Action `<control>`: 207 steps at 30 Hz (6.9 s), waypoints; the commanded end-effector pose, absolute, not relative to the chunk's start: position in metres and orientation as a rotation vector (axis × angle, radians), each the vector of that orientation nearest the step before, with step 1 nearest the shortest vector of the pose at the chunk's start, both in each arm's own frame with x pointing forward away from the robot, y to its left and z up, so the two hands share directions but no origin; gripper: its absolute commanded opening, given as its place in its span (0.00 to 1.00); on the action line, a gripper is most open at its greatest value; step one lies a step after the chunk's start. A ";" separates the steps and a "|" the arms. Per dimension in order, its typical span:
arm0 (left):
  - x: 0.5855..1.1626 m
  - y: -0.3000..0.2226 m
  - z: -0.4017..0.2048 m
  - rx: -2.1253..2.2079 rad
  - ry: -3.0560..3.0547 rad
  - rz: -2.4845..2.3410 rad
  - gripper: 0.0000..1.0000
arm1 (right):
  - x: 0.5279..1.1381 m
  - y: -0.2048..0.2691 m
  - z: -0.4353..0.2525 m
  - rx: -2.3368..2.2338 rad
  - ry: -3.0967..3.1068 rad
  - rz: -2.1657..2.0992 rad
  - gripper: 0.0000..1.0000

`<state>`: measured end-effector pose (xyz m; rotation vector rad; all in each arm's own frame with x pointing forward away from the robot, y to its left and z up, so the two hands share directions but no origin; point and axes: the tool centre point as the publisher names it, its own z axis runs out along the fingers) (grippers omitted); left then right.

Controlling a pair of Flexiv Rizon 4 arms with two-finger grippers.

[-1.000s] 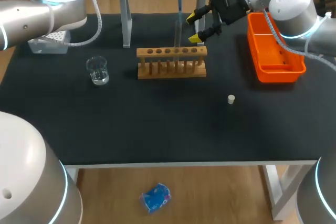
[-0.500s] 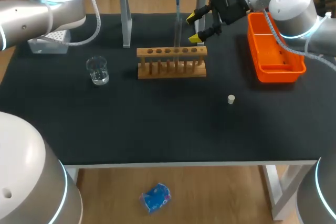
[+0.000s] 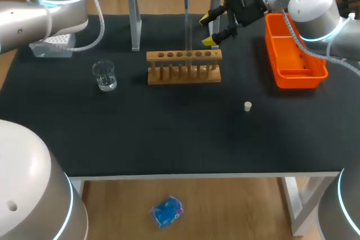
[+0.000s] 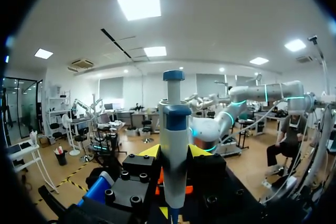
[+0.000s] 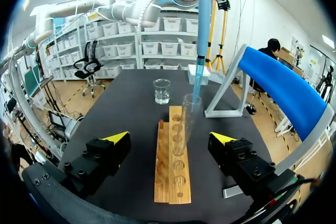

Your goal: Invert the test tube, pick up the pipette, mount the tip to pipette, aspirate from beaker and dispense into the tube, eject the tip, return the pipette, and cap with the stopper.

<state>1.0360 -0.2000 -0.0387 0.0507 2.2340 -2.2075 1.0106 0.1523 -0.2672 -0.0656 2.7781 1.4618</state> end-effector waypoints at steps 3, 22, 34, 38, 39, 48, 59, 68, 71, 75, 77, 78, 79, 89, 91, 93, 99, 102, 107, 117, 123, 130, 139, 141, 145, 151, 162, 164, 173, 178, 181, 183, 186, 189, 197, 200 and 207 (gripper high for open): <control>1.031 -0.199 -0.039 0.023 2.245 -2.202 0.00 | 1.010 0.152 -0.267 -0.066 2.779 1.460 1.00; 1.025 -0.207 -0.042 0.109 2.251 -2.164 0.00 | 1.010 0.152 -0.267 -0.066 2.779 1.460 1.00; 1.018 -0.214 -0.045 0.180 2.286 -2.099 0.00 | 1.010 0.152 -0.267 -0.066 2.779 1.460 1.00; 1.018 -0.216 -0.047 0.184 2.293 -2.095 0.00 | 1.010 0.152 -0.267 -0.066 2.779 1.460 1.00; 1.018 -0.216 -0.048 0.184 2.294 -2.096 0.00 | 1.010 0.152 -0.267 -0.066 2.779 1.460 1.00; 1.017 -0.217 -0.053 0.168 2.288 -2.114 0.00 | 1.010 0.152 -0.267 -0.066 2.779 1.460 1.00; 1.016 -0.221 -0.060 0.150 2.284 -2.149 0.00 | 1.010 0.152 -0.267 -0.066 2.779 1.460 1.00; 1.016 -0.219 -0.066 0.129 2.298 -2.141 0.00 | 1.010 0.152 -0.267 -0.066 2.779 1.460 1.00; 1.016 -0.218 -0.069 0.120 2.301 -2.139 0.00 | 1.010 0.152 -0.267 -0.066 2.779 1.460 1.00; 1.016 -0.217 -0.071 0.109 2.302 -2.141 0.00 | 1.010 0.152 -0.267 -0.066 2.779 1.460 1.00; 1.017 -0.217 -0.072 0.107 2.302 -2.141 0.00 | 1.010 0.152 -0.267 -0.066 2.779 1.460 1.00; 1.017 -0.217 -0.073 0.106 2.302 -2.141 0.00 | 1.010 0.152 -0.267 -0.066 2.779 1.460 1.00; 1.017 -0.217 -0.073 0.105 2.302 -2.141 0.00 | 1.010 0.152 -0.267 -0.066 2.779 1.460 1.00; 1.021 -0.217 -0.077 0.095 2.304 -2.147 0.00 | 1.010 0.152 -0.267 -0.066 2.779 1.460 1.00; 1.021 -0.217 -0.078 0.094 2.305 -2.149 0.00 | 1.010 0.152 -0.267 -0.066 2.779 1.460 1.00; 1.022 -0.217 -0.079 0.093 2.305 -2.152 0.00 | 1.010 0.152 -0.267 -0.066 2.779 1.460 1.00; 1.022 -0.218 -0.080 0.088 2.304 -2.157 0.00 | 1.010 0.152 -0.267 -0.066 2.779 1.460 1.00; 1.022 -0.218 -0.081 0.085 2.304 -2.158 0.00 | 1.010 0.152 -0.267 -0.066 2.779 1.460 1.00; 1.022 -0.218 -0.082 0.081 2.305 -2.157 0.00 | 1.010 0.152 -0.267 -0.066 2.779 1.460 1.00; 1.023 -0.217 -0.084 0.074 2.304 -2.160 0.00 | 1.010 0.152 -0.267 -0.066 2.779 1.460 1.00; 1.024 -0.218 -0.084 0.073 2.307 -2.161 0.00 | 1.010 0.152 -0.267 -0.066 2.779 1.460 1.00; 1.024 -0.218 -0.085 0.075 2.311 -2.161 0.00 | 1.010 0.152 -0.267 -0.066 2.779 1.460 1.00; 1.024 -0.219 -0.086 0.070 2.314 -2.161 0.00 | 1.010 0.152 -0.267 -0.066 2.779 1.460 1.00; 1.024 -0.219 -0.086 0.069 2.316 -2.159 0.00 | 1.010 0.152 -0.267 -0.066 2.779 1.460 1.00; 1.023 -0.220 -0.086 0.062 2.324 -2.159 0.00 | 1.010 0.152 -0.267 -0.066 2.779 1.460 1.00; 1.023 -0.220 -0.086 0.062 2.324 -2.159 0.00 | 1.010 0.152 -0.267 -0.066 2.779 1.460 1.00; 1.023 -0.220 -0.086 0.062 2.324 -2.159 0.00 | 1.011 0.142 -0.259 -0.080 2.776 1.477 1.00; 1.023 -0.220 -0.086 0.062 2.324 -2.159 0.00 | 1.011 0.130 -0.248 -0.082 2.764 1.519 1.00; 1.023 -0.220 -0.086 0.062 2.324 -2.159 0.00 | 1.005 0.090 -0.190 -0.151 2.665 1.688 1.00; 1.023 -0.220 -0.086 0.062 2.324 -2.159 0.00 | 1.002 0.084 -0.155 -0.205 2.589 1.778 1.00; 1.023 -0.220 -0.086 0.062 2.324 -2.159 0.00 | 1.002 0.083 -0.136 -0.217 2.559 1.806 1.00; 1.023 -0.220 -0.086 0.062 2.324 -2.159 0.00 | 1.002 0.083 -0.122 -0.216 2.536 1.844 1.00; 1.023 -0.220 -0.086 0.062 2.324 -2.159 0.00 | 1.004 0.083 -0.104 -0.194 2.519 1.864 1.00; 1.023 -0.220 -0.086 0.062 2.324 -2.159 0.00 | 1.006 0.084 -0.086 -0.168 2.487 1.909 1.00; 1.023 -0.220 -0.086 0.062 2.324 -2.159 0.00 | 1.009 0.096 -0.041 -0.131 2.446 1.879 1.00; 1.023 -0.220 -0.086 0.062 2.324 -2.159 0.00 | 1.009 0.096 -0.041 -0.131 2.446 1.879 1.00; 1.023 -0.220 -0.086 0.062 2.324 -2.159 0.00 | 1.009 0.096 -0.041 -0.131 2.446 1.879 1.00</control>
